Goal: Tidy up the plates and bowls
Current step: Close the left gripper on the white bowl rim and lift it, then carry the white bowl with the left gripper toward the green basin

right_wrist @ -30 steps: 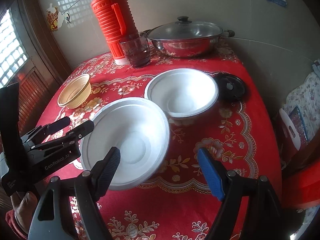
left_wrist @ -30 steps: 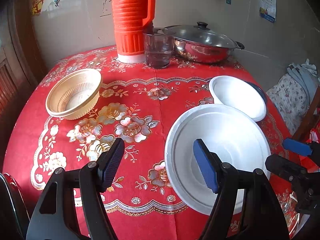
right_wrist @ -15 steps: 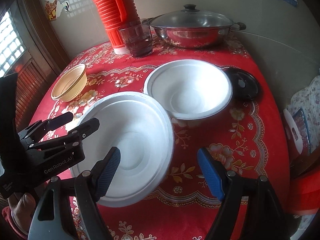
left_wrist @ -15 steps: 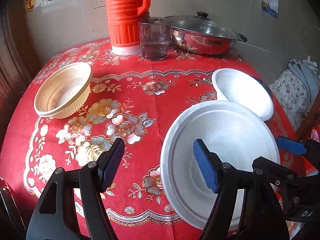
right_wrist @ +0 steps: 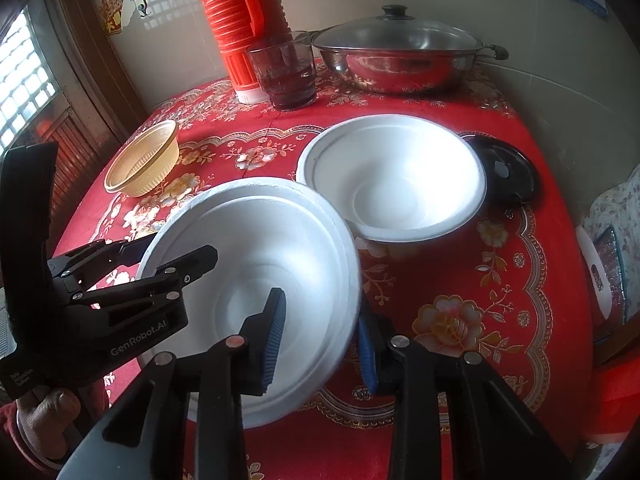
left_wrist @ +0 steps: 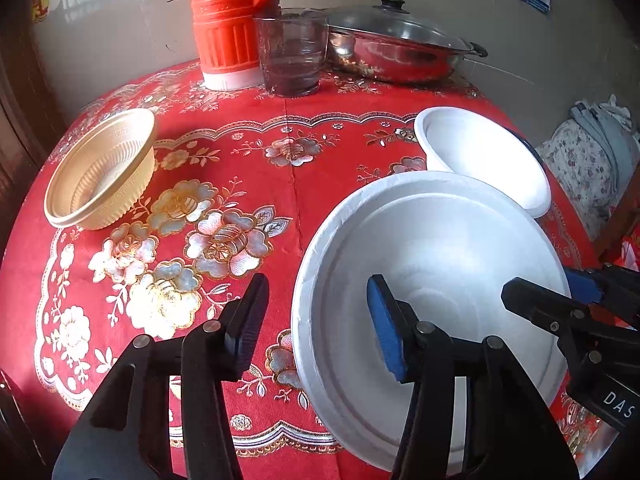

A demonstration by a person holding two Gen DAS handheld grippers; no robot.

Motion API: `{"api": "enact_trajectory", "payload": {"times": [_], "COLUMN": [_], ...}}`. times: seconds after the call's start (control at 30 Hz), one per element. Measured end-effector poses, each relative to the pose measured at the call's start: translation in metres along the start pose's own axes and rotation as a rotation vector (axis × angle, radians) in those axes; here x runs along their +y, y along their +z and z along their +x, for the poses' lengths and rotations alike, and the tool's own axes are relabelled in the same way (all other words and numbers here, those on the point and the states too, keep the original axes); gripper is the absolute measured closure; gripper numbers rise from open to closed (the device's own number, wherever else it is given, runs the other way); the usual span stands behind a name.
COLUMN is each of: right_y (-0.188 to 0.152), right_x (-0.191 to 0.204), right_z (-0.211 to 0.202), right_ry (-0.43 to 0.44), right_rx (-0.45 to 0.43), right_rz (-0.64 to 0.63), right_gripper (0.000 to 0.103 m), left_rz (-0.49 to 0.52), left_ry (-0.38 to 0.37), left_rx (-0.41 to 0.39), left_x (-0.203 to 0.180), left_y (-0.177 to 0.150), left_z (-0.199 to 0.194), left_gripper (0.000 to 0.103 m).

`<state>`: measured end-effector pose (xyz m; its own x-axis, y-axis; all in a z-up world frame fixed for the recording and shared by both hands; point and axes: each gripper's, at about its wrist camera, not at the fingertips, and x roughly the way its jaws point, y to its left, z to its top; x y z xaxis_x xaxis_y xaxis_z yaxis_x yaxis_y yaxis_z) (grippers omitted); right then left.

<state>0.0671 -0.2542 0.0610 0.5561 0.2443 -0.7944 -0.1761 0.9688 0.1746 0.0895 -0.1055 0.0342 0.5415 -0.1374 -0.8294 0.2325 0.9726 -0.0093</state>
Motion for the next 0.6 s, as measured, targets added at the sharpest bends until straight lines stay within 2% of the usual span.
{"api": "enact_trajectory", "payload": {"times": [0.1, 0.2, 0.37, 0.6], "right_y": [0.0, 0.0, -0.001, 0.001], "right_x": [0.0, 0.001, 0.012, 0.039], "right_z": [-0.001, -0.004, -0.014, -0.031], "right_ry": [0.015, 0.045, 0.044, 0.062], "right_rx": [-0.002, -0.012, -0.034, -0.066], "right_rz": [0.004, 0.009, -0.022, -0.079], "right_gripper": [0.077, 0.082, 0.082, 0.082], "left_rz": [-0.005, -0.004, -0.03, -0.07], "left_ry": [-0.016, -0.019, -0.04, -0.022], "left_rx": [0.019, 0.016, 0.019, -0.019], "left_x": [0.0, 0.0, 0.009, 0.034], "left_y": [-0.001, -0.002, -0.005, -0.015], "left_z": [0.003, -0.002, -0.015, -0.051], "left_gripper": [0.062, 0.062, 0.062, 0.062]}}
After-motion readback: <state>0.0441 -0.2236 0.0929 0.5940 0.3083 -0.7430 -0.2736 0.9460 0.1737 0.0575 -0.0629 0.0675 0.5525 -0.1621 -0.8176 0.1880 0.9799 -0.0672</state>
